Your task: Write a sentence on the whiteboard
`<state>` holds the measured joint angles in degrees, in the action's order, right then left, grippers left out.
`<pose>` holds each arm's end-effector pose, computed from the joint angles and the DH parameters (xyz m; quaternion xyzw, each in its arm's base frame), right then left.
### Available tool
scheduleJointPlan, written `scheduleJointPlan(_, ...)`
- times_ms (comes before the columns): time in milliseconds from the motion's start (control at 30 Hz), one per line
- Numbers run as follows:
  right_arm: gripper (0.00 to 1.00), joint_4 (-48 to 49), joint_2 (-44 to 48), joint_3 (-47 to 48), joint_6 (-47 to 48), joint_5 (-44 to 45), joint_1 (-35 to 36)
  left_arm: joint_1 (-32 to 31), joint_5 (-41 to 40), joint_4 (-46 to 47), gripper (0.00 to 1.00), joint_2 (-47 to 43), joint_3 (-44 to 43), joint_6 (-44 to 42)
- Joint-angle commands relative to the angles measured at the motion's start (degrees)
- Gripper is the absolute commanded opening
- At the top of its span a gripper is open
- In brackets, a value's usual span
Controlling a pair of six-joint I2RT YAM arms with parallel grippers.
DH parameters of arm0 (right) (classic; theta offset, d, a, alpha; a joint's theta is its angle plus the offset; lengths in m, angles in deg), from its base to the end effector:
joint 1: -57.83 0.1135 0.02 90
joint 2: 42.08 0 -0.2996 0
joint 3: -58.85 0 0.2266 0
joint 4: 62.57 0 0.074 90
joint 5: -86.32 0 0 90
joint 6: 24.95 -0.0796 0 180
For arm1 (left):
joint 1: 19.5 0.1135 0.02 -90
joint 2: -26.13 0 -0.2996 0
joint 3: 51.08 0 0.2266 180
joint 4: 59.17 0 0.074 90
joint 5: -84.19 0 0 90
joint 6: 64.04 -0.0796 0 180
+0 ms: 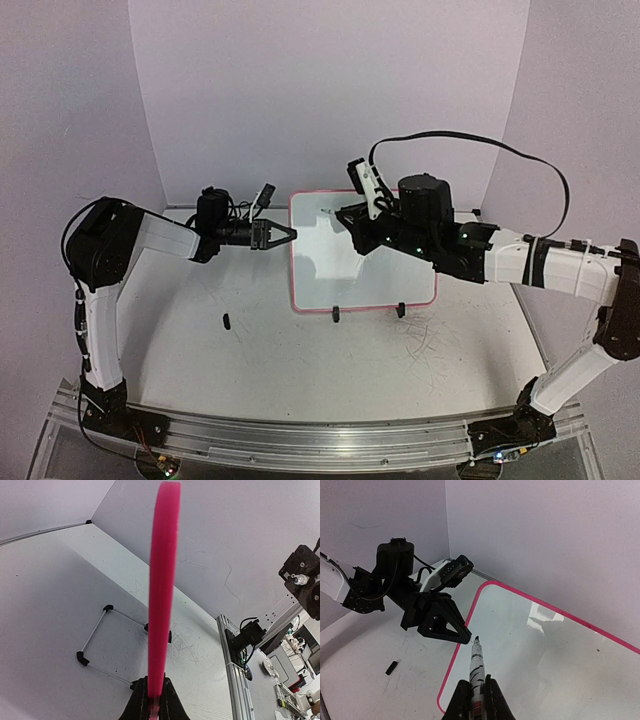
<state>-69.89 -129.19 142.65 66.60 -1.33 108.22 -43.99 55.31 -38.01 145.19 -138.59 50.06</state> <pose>0.2461 0.2922 0.3713 -0.3252 0.6974 0.2496 0.5878 0.3981 -0.2579 0.2365 0.3277 0.6604 -0.5828 0.3417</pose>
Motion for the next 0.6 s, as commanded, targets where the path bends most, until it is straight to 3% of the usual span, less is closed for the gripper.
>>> scheduleJointPlan(0,0.0,2.87,1.85,-0.3,2.12,0.54,0.11,-0.5,-0.18,0.49,0.0,-3.27,1.23,-0.89)
scheduleJointPlan(567,0.0,5.27,-3.68,1.92,3.74,-0.41,0.13,-0.63,-0.34,0.55,0.0,-2.98,1.22,-0.2)
